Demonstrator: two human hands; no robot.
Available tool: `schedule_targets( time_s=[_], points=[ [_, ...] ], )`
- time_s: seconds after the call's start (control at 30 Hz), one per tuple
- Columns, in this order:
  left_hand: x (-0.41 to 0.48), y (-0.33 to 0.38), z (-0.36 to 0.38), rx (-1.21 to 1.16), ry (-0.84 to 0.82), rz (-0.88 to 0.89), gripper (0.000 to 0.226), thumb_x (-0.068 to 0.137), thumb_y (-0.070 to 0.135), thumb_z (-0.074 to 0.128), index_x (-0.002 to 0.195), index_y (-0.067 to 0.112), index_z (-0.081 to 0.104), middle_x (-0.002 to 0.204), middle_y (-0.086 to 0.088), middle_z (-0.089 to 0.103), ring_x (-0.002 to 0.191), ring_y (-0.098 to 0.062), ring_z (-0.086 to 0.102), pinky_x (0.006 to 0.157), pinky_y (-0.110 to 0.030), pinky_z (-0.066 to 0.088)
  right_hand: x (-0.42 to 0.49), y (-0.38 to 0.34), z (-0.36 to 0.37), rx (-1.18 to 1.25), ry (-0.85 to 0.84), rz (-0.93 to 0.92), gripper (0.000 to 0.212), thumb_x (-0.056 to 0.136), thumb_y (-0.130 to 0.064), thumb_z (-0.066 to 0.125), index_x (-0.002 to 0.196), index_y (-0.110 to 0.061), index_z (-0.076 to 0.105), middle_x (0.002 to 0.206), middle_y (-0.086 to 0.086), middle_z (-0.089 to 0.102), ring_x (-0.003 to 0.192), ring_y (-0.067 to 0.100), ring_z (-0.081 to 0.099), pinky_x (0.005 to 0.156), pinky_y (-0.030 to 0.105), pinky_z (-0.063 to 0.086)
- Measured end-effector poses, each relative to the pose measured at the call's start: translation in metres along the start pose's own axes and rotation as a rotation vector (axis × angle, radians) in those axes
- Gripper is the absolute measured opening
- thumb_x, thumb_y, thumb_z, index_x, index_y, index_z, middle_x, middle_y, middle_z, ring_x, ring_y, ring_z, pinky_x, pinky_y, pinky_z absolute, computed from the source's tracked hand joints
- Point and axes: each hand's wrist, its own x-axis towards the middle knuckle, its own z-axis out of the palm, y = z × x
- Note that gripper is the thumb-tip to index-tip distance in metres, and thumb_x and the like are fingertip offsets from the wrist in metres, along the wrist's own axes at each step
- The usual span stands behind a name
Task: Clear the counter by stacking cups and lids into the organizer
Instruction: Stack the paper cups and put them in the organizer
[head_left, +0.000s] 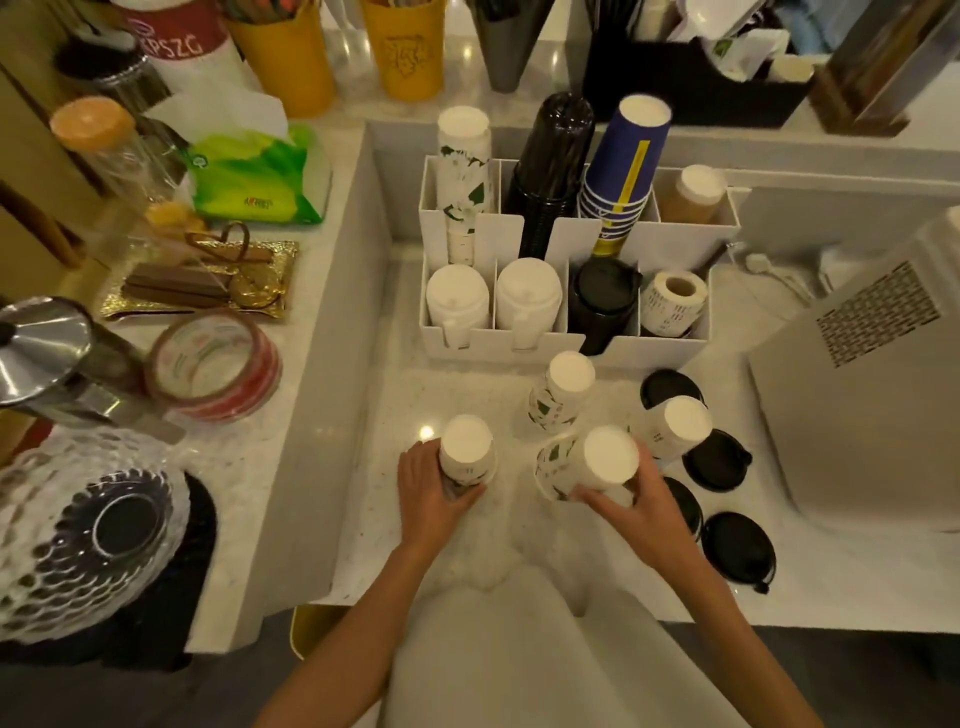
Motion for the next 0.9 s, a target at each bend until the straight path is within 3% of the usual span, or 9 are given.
schedule_targets(
  time_s=[0.07,0.13,0.27,0.37,0.53,0.63,0.77,0.83,0.9],
  points=[
    [0.005,0.003,0.000,0.028,0.031,-0.001,0.084,0.059,0.048,0.086,0.123,0.006,0.053,0.124,-0.013,0.058,0.116,-0.031,0.052,0.103,-0.049,0.041,0.014,-0.047,-0.010,0.029,-0.015,-0.085,0.074,0.069,-0.052,0.079,0.128,-0.060,0.034,0.127,-0.039,0.046,0.120,-0.016,0.044,0.093,0.009,0.044],
    [0.007,-0.001,0.001,0.071,0.024,-0.009,0.088,0.059,0.053,0.085,0.126,0.006,0.054,0.128,-0.013,0.058,0.120,-0.031,0.052,0.105,-0.047,0.040,0.031,-0.094,-0.012,0.044,-0.096,-0.185,0.075,0.070,-0.056,0.078,0.129,-0.063,0.033,0.127,-0.042,0.046,0.122,-0.015,0.044,0.087,0.002,0.041],
    [0.011,-0.009,-0.002,0.172,-0.043,0.002,0.090,0.062,0.062,0.077,0.132,0.012,0.051,0.135,-0.007,0.053,0.126,-0.027,0.046,0.107,-0.041,0.034,0.067,-0.145,0.013,-0.176,-0.307,-0.313,0.078,0.072,-0.053,0.076,0.134,-0.050,0.030,0.129,-0.037,0.044,0.120,-0.005,0.049,0.089,0.010,0.048],
    [0.013,-0.011,-0.005,0.164,-0.069,0.001,0.094,0.065,0.065,0.073,0.138,0.014,0.045,0.141,-0.006,0.049,0.133,-0.028,0.040,0.110,-0.043,0.031,0.083,-0.132,0.041,-0.366,-0.474,-0.312,0.079,0.073,-0.046,0.079,0.135,-0.048,0.030,0.126,-0.035,0.043,0.112,-0.001,0.052,0.088,0.014,0.048],
    [0.012,-0.016,-0.007,0.278,-0.061,-0.024,0.097,0.064,0.072,0.069,0.141,0.018,0.045,0.154,-0.005,0.034,0.149,-0.034,0.006,0.120,-0.053,-0.005,0.099,-0.075,0.069,-0.421,-0.658,-0.254,0.074,0.080,-0.025,0.078,0.140,-0.034,0.035,0.137,-0.017,0.044,0.124,0.009,0.047,0.101,0.029,0.046],
    [0.011,-0.017,-0.008,0.234,-0.031,-0.013,0.096,0.062,0.068,0.074,0.138,0.014,0.049,0.152,-0.008,0.038,0.149,-0.035,0.008,0.119,-0.057,-0.004,0.105,-0.055,0.081,-0.384,-0.686,-0.215,0.077,0.083,-0.017,0.076,0.145,-0.027,0.032,0.146,-0.005,0.038,0.134,0.018,0.041,0.104,0.028,0.041],
    [0.012,-0.018,-0.008,0.255,-0.078,-0.027,0.097,0.067,0.072,0.066,0.142,0.016,0.041,0.155,-0.006,0.030,0.150,-0.031,0.002,0.119,-0.056,-0.008,0.099,-0.045,0.095,-0.413,-0.602,-0.150,0.100,0.066,-0.043,0.082,0.147,-0.034,0.024,0.148,-0.007,0.030,0.133,0.016,0.031,0.108,0.035,0.035],
    [0.013,-0.017,-0.007,0.245,-0.084,-0.032,0.096,0.066,0.070,0.067,0.141,0.015,0.042,0.155,-0.006,0.031,0.150,-0.031,0.002,0.119,-0.055,-0.007,0.092,-0.041,0.099,-0.380,-0.488,-0.209,0.088,0.068,-0.036,0.084,0.140,-0.028,0.034,0.135,-0.010,0.037,0.128,0.016,0.038,0.105,0.032,0.037],
    [0.013,-0.017,-0.007,0.225,-0.082,-0.033,0.096,0.065,0.068,0.071,0.140,0.015,0.044,0.153,-0.006,0.034,0.150,-0.032,0.004,0.119,-0.056,-0.006,0.091,-0.040,0.096,-0.400,-0.483,-0.285,0.076,0.077,-0.026,0.080,0.140,-0.024,0.038,0.133,-0.013,0.040,0.127,0.016,0.042,0.104,0.028,0.036]
  ],
)
